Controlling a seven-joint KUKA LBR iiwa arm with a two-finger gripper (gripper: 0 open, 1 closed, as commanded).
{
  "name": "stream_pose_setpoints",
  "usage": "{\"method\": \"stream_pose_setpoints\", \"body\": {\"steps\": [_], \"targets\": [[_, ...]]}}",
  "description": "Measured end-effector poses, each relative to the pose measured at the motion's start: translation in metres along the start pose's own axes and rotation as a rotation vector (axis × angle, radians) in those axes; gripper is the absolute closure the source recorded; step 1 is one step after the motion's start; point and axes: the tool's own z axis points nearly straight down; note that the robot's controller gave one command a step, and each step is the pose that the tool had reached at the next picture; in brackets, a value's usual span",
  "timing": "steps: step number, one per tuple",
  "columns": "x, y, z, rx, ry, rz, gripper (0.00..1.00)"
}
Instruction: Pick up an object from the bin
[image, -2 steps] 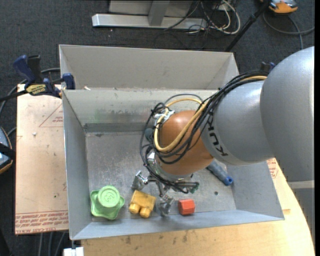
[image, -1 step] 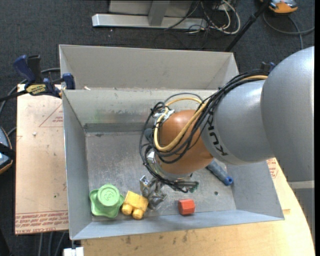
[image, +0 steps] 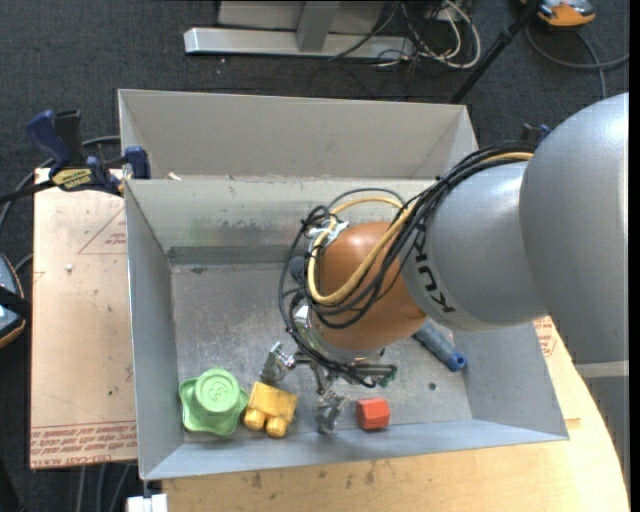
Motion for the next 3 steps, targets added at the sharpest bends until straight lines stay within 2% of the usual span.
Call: {"method": "stream_pose_setpoints", "body": {"steps": [1,2,3], "targets": [[-0.014,0.034,-0.003,0.012,-0.01,-0.192,0.0],[-0.014,0.037,-0.004,0.007,-0.012,-0.19,1.0],[-0.036,0.051,-0.177,0.002,-0.005,-0.443,1.0]]}}
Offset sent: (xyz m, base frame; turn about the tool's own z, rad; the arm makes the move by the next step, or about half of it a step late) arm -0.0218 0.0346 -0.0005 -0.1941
